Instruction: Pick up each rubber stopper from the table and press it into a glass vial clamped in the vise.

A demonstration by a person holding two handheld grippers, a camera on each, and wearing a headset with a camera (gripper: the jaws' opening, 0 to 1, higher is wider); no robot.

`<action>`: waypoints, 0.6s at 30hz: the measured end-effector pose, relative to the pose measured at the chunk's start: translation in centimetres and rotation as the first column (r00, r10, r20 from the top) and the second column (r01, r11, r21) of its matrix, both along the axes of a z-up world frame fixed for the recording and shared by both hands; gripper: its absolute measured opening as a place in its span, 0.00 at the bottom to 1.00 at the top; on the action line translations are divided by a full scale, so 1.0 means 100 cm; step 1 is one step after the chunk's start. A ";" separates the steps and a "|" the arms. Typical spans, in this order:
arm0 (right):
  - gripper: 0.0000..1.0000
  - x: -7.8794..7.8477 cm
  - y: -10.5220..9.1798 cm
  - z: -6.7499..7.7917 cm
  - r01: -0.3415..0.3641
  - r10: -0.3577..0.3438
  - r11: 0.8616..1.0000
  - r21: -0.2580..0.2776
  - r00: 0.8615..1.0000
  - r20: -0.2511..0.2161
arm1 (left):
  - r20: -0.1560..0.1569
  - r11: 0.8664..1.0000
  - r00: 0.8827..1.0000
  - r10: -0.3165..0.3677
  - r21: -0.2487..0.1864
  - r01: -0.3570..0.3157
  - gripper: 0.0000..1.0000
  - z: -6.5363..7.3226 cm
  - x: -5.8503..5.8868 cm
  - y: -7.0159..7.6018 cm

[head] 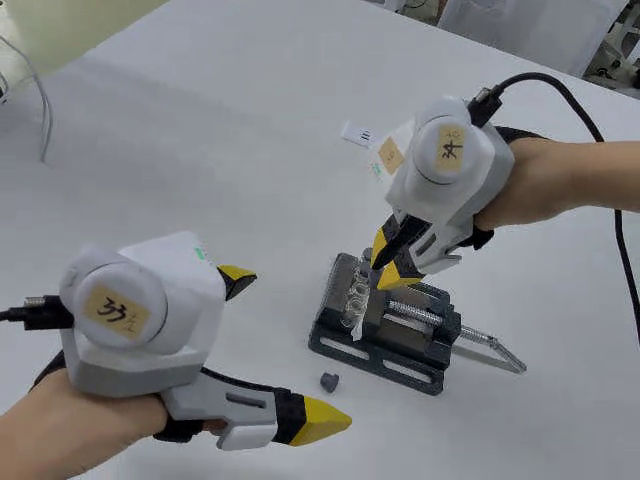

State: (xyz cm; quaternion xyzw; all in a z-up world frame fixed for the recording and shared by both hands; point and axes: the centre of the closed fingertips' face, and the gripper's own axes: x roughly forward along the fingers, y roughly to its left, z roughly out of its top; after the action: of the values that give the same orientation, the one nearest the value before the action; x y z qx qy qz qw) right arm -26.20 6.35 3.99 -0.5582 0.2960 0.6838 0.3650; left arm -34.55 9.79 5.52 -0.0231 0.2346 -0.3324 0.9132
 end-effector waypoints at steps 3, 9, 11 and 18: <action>0.05 0.002 0.002 -0.005 -0.002 0.002 1.000 -0.015 1.000 -0.001 | -0.001 1.000 1.000 0.001 0.001 -0.001 0.99 -0.002 -0.001 0.001; 0.05 0.005 0.002 -0.010 0.004 -0.004 0.999 -0.045 1.000 0.003 | -0.007 1.000 1.000 0.012 -0.009 -0.012 0.99 -0.003 -0.003 0.003; 0.05 0.003 0.002 -0.010 0.007 -0.007 0.999 -0.048 1.000 0.000 | -0.011 1.000 1.000 0.014 -0.012 -0.015 0.99 -0.004 -0.004 0.004; 0.05 0.005 0.004 -0.014 0.017 -0.016 0.998 -0.060 1.000 0.009 | -0.019 1.000 1.000 0.017 -0.022 -0.018 0.98 -0.006 -0.004 0.004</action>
State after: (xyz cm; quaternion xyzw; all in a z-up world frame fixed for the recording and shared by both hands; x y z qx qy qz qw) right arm -25.71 6.77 2.56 -0.5694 0.3195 0.6692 0.3548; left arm -34.96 10.15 4.92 -0.0385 0.2393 -0.3268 0.9135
